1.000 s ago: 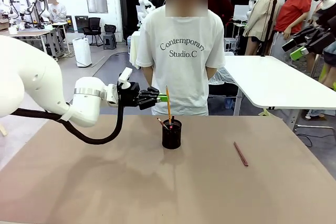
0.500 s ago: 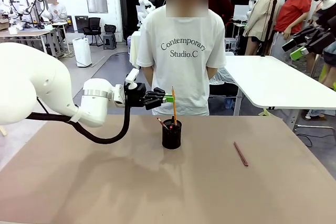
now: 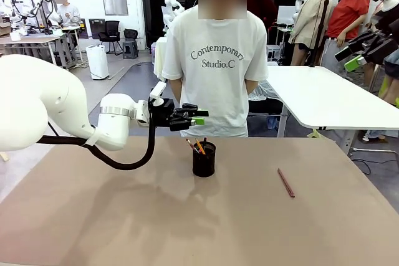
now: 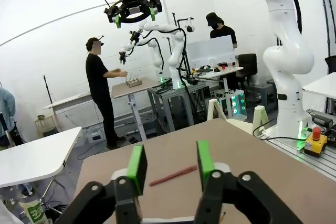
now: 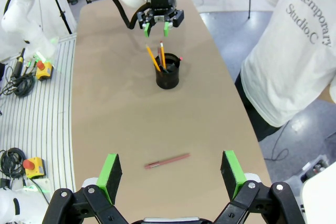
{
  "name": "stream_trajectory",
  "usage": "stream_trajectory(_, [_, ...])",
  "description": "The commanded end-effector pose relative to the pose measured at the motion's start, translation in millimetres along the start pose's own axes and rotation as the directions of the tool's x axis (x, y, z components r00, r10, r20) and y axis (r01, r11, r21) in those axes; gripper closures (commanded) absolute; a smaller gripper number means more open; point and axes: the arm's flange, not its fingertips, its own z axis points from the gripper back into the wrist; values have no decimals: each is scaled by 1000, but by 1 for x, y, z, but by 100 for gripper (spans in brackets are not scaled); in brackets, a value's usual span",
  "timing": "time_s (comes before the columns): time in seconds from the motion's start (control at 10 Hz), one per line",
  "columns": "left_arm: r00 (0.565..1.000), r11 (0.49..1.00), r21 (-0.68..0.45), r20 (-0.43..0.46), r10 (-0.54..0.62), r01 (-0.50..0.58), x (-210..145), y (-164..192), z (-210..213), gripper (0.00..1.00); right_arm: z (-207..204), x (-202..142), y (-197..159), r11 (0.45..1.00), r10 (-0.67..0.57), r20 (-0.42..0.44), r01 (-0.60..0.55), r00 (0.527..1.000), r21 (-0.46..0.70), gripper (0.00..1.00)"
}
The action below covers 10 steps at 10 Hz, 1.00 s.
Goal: Place the pens into the pen holder.
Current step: Pick up a writing instrument from the table and place it into the Pen holder.
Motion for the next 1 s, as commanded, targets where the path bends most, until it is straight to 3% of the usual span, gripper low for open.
stream_trajectory(0.0, [1000,1000,-18,9,0,0,8,-1,3,0,0,1,2,1000,3,5,-3,1000,1,0])
stream_trajectory(0.7, [999,1000,-7,-49,4,-4,16,-8,0,0,0,1,2,1000,3,5,-3,1000,1,0])
stream_trajectory(0.9, [1000,1000,-10,-2,-7,7,9,1,-1,0,0,1,2,1000,3,5,-3,1000,1,0])
